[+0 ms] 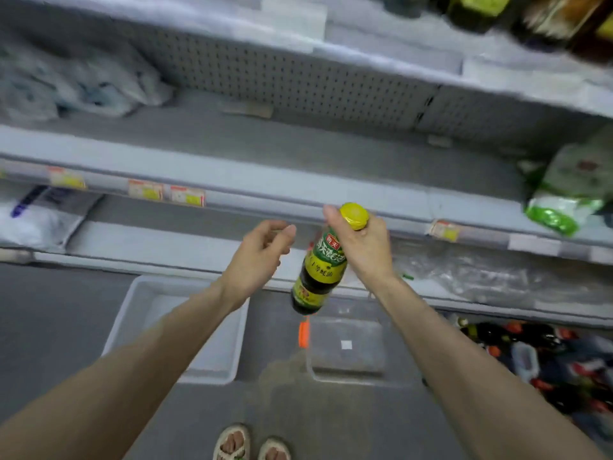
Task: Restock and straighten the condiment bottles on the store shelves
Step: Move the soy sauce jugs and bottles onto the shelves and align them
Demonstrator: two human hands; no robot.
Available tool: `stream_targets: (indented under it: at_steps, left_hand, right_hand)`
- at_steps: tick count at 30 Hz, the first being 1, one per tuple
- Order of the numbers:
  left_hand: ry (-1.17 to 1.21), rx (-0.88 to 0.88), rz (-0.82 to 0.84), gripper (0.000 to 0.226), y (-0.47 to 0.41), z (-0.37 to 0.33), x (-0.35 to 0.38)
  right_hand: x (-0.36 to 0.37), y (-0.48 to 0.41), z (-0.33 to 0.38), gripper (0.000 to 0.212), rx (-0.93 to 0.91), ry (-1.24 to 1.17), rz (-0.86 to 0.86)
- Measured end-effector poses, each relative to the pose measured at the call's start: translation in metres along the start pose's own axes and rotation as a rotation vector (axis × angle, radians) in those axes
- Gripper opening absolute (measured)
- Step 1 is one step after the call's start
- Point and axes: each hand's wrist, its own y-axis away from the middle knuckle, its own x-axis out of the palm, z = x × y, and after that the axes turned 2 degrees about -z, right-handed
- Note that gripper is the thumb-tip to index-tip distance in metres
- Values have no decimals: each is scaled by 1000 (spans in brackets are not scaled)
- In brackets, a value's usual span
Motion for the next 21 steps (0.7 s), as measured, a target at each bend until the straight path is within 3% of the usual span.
stream_targets:
  at_steps: [6,10,14,21]
  left_hand:
    - [-26,251,48,16,48,-195,-12]
    - [-55,439,109,33,87,-312,-19]
    - [-73,596,178,57,125,-397,-21]
    - [-118,769,291,51,184,-496,-21]
  right_hand:
    - [-64,-3,221,49,-224,-62,-25]
    - [-105,8,361,64,-416,-108,-100]
    - [-132,27,459,47,-568,-128,-119]
    - [-164,68,580,44,-754,-198,-135]
